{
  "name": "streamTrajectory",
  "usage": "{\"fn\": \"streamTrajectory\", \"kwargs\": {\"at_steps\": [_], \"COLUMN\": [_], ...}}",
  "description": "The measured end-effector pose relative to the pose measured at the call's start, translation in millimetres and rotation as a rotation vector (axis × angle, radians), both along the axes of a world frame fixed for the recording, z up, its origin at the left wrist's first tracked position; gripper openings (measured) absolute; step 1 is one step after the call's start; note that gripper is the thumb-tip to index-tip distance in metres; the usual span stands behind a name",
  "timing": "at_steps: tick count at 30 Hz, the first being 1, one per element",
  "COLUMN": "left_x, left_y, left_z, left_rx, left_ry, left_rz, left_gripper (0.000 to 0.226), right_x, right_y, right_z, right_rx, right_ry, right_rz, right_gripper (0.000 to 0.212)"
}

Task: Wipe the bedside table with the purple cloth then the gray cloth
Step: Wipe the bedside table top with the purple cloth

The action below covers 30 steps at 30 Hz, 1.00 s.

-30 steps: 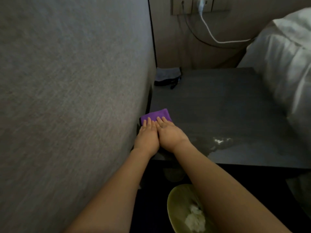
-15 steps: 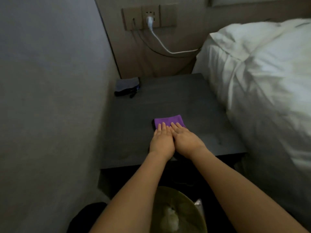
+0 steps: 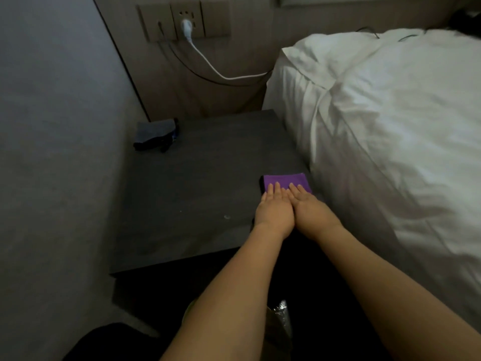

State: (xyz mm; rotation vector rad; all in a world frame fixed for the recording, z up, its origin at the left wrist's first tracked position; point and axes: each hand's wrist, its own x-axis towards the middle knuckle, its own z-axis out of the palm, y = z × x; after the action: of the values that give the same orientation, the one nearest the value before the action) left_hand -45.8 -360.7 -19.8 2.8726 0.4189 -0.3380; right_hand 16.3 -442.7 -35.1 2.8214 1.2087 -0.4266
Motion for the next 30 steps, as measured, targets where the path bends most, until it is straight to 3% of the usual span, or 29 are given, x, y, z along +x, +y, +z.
{"fn": "streamTrajectory", "kwargs": {"at_steps": [7, 11, 14, 24, 30], "left_x": [-19.0, -52.0, -86.1, -193.7, -212.0], "left_y": [17.2, 47.5, 78.4, 180.0, 190.1], "left_z": [-4.5, -4.9, -2.0, -2.4, -7.3], "left_rx": [0.026, 0.062, 0.086, 0.115, 0.091], "left_ry": [0.004, 0.027, 0.057, 0.095, 0.100], "left_rz": [-0.011, 0.020, 0.071, 0.316, 0.427], "left_gripper": [0.053, 0.055, 0.057, 0.057, 0.058], "right_x": [-27.3, -61.3, -93.1, -184.4, -197.4], "right_y": [18.1, 47.9, 81.9, 197.3, 213.9], "right_z": [6.5, 5.9, 7.4, 9.5, 8.8], "right_rx": [-0.037, -0.013, 0.010, 0.107, 0.125], "right_ry": [0.001, -0.017, 0.003, 0.072, 0.079], "right_rz": [-0.027, 0.027, 0.095, 0.333, 0.414], "right_gripper": [0.053, 0.065, 0.055, 0.054, 0.053]}}
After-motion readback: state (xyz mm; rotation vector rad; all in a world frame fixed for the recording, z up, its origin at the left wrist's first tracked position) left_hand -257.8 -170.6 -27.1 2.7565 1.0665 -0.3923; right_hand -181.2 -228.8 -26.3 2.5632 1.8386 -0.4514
